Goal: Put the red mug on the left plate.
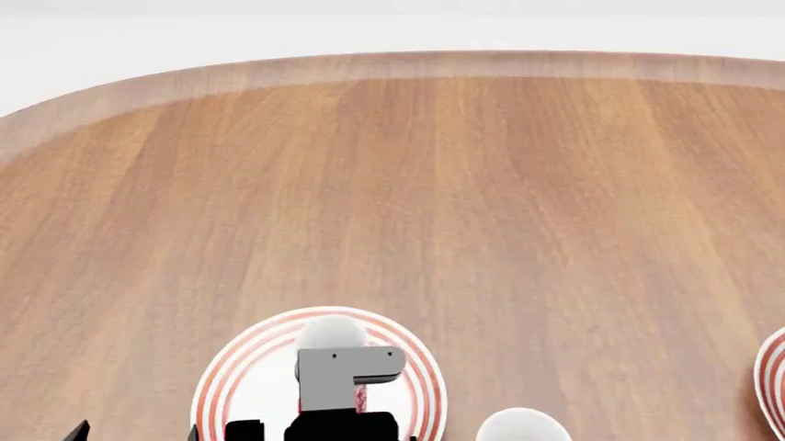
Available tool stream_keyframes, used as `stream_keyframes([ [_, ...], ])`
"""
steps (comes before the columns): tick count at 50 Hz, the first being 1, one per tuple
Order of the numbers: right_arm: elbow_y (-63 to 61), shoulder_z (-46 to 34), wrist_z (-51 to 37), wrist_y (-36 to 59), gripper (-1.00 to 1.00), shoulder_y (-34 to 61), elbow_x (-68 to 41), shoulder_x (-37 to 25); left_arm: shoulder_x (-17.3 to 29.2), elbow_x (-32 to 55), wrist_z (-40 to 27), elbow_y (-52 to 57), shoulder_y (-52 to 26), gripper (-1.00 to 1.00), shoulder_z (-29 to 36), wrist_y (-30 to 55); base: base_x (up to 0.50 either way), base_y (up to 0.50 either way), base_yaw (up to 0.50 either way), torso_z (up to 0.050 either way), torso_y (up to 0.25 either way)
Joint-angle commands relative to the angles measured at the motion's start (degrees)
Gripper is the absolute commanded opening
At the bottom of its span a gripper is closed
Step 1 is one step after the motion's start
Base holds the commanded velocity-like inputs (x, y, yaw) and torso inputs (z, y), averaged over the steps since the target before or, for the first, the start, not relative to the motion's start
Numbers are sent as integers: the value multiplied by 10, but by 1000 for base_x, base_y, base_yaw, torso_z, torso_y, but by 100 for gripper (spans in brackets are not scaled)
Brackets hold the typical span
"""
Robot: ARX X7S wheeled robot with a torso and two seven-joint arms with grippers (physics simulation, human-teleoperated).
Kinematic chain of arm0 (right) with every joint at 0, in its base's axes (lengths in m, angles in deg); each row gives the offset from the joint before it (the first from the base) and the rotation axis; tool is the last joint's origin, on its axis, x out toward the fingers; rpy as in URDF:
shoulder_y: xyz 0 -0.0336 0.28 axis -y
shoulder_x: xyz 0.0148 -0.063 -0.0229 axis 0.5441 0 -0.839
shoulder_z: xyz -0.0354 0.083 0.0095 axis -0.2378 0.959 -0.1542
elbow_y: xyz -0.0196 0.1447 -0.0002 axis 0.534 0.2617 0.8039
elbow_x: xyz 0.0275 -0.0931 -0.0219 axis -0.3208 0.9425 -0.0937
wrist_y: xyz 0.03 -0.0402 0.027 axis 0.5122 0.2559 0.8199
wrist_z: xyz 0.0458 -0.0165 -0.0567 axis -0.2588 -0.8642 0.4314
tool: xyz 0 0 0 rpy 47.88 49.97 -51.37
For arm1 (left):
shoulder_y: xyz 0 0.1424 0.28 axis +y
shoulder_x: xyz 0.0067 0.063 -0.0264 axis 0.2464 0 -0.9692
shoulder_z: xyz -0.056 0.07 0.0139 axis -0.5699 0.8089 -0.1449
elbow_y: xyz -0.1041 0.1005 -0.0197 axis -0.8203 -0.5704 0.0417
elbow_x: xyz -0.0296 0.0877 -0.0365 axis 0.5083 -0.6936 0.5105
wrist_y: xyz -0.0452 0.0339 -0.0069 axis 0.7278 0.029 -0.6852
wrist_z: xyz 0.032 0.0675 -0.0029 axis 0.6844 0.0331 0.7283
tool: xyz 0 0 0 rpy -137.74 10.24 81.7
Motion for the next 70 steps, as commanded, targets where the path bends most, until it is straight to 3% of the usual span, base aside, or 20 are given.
stream_keyframes([
  [1,-18,3,-6,-5,100,4,-2,-4,1,2,-2,1,-1,100,2,0,0,0,0,0,0],
  [12,-294,12,-129,-67,100,3,45,-133,8,-6,-14,18,6,100,0,-1,0,0,0,0,0],
  [15,-311,11,-138,-74,100,3,54,-141,10,-5,-17,28,8,100,0,4,0,0,0,0,0],
  [18,-419,12,-198,-118,100,5,117,-198,32,0,-49,128,27,100,-14,49,0,0,0,0,0],
  [27,-573,24,-272,-155,100,21,186,-280,61,-2,-93,283,37,100,-7,158,0,0,0,0,0],
  [41,-707,61,-329,-204,100,32,249,-364,104,31,-147,519,24,100,-17,326,0,0,0,0,0],
  [53,-783,84,-384,-227,100,32,323,-405,125,64,-190,619,-9,100,-19,410,0,0,0,0,0],
  [61,-825,91,-414,-220,100,37,363,-427,277,178,-386,620,-126,100,130,323,0,0,0,0,0],
  [65,-843,95,-431,-216,100,39,382,-435,350,216,-489,620,-238,100,266,261,0,0,0,0,0],
  [70,-866,98,-446,-210,100,42,397,-444,399,236,-580,620,-379,100,434,194,0,0,0,0,0],
])
